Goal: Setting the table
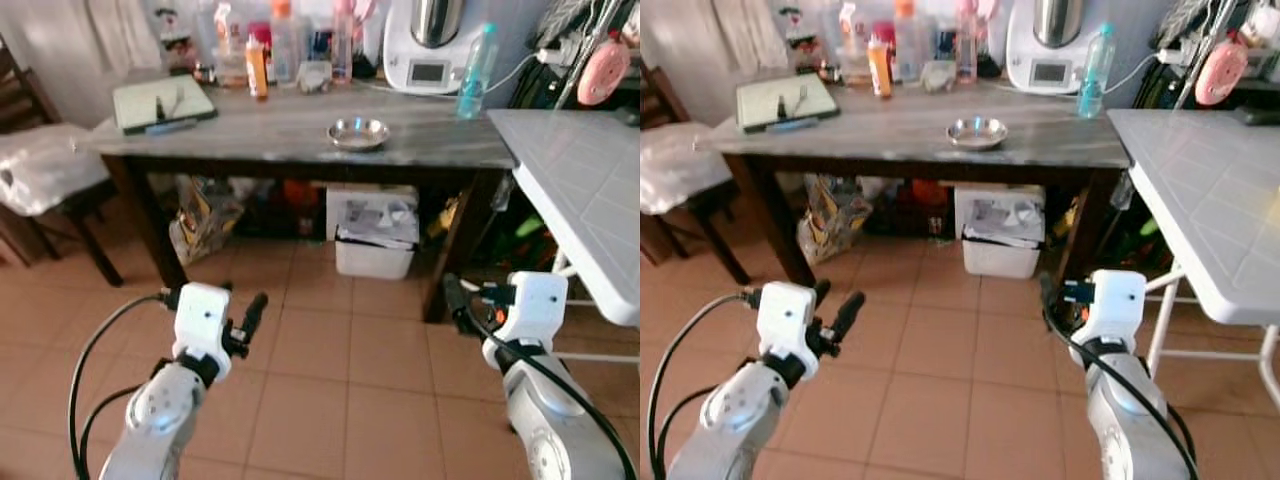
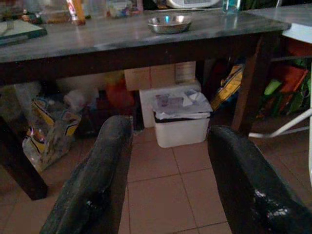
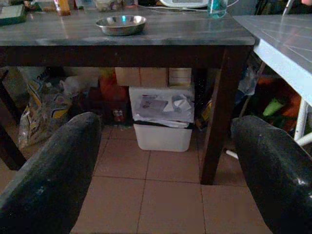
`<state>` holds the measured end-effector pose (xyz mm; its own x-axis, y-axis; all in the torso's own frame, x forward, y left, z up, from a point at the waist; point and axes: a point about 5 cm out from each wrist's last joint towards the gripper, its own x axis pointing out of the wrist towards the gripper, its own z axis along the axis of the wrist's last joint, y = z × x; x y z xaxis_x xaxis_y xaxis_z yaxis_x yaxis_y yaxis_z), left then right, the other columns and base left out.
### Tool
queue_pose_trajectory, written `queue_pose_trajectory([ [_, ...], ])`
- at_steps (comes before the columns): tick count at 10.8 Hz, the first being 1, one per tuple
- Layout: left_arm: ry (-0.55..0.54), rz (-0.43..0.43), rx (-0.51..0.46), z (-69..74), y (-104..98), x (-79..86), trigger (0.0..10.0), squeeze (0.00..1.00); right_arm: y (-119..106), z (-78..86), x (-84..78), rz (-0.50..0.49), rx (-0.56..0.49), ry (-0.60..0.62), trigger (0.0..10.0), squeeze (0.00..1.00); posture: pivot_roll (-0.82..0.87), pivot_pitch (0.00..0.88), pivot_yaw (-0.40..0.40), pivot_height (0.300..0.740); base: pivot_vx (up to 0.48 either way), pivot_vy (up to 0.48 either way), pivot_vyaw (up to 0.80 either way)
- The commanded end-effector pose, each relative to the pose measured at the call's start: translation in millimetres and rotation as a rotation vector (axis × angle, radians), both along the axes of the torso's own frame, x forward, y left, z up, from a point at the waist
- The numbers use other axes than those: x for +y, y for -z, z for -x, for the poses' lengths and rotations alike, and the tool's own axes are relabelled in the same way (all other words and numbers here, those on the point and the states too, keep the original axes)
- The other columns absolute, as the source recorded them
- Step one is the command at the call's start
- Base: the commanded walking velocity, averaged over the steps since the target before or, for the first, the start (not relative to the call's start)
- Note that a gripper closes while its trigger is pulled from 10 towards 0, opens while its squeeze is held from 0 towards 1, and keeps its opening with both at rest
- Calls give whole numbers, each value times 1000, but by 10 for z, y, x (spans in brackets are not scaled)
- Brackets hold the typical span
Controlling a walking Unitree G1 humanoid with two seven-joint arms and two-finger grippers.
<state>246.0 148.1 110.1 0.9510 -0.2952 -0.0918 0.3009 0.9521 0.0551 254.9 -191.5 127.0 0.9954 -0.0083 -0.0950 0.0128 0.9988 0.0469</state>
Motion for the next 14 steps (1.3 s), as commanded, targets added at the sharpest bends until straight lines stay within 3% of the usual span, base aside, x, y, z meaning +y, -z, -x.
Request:
queue_pose_trajectory([
  [1,8,-14,-7,-21,-8,21,10000,0,-53,-19,26,3,-22,-6,10000,0,31,25,3,740,0,-319,0],
  [14,22,-34,-11,-26,44,31,10000,0,-67,-61,28,14,-33,-9,10000,0,38,12,-2,740,0,-415,0],
])
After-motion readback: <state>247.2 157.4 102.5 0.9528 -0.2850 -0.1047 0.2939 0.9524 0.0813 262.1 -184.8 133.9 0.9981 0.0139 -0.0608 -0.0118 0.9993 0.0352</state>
